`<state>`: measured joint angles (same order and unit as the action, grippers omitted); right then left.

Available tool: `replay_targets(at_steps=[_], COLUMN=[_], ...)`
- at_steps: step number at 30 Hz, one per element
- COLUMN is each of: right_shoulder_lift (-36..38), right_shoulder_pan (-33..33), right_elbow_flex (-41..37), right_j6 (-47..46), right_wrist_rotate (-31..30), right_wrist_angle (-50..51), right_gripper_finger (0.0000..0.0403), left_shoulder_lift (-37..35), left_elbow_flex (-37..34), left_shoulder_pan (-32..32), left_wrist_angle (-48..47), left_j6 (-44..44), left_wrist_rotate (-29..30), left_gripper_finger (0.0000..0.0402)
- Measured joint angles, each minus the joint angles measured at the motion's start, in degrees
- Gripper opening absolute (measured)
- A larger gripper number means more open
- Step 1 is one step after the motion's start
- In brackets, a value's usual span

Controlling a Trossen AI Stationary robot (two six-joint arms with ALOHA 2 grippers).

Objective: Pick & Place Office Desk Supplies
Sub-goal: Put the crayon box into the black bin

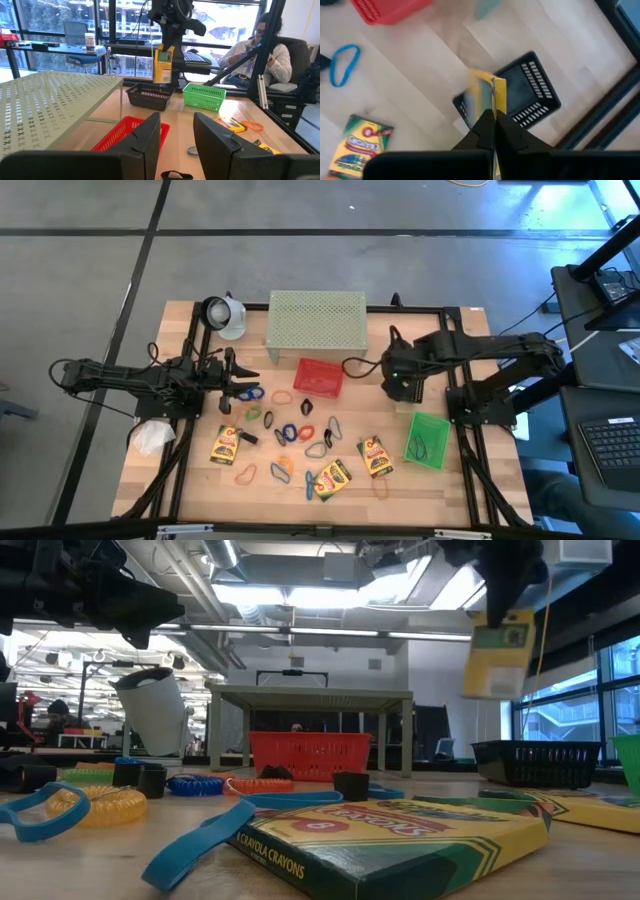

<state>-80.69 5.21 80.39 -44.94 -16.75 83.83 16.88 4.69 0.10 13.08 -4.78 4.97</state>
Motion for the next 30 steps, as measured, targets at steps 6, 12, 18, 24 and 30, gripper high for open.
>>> replay_targets(at_steps=[6, 12, 18, 24, 30], right_shoulder_lift=[3.4, 5.8, 6.4, 6.4, 6.4], right_shoulder_pan=[0.6, 0.6, 0.6, 0.6, -0.4], right_elbow_flex=[-8.8, -16.6, -20.5, -21.0, -21.0], right_j6=[-4.3, -5.6, -5.4, -4.9, -3.9], right_wrist_rotate=[-1.0, -0.5, 1.5, 2.5, 3.3], right_wrist_angle=[-1.0, -6.8, -10.2, -10.8, -12.6], right_gripper_finger=[0.0, 0.0, 0.0, 0.0, 0.0], left_shoulder_lift=[0.0, 0.0, 0.0, 0.0, 0.0], left_elbow_flex=[0.0, 0.0, 0.0, 0.0, 0.0], left_shoulder_pan=[0.0, 0.0, 0.0, 0.0, 0.0], left_wrist_angle=[0.0, 0.0, 0.0, 0.0, 0.0], left_j6=[0.0, 0.0, 0.0, 0.0, 0.0], left_wrist_rotate=[0.0, 0.0, 0.0, 0.0, 0.0], left_gripper_finger=[0.0112, 0.0112, 0.0112, 0.0112, 0.0112])
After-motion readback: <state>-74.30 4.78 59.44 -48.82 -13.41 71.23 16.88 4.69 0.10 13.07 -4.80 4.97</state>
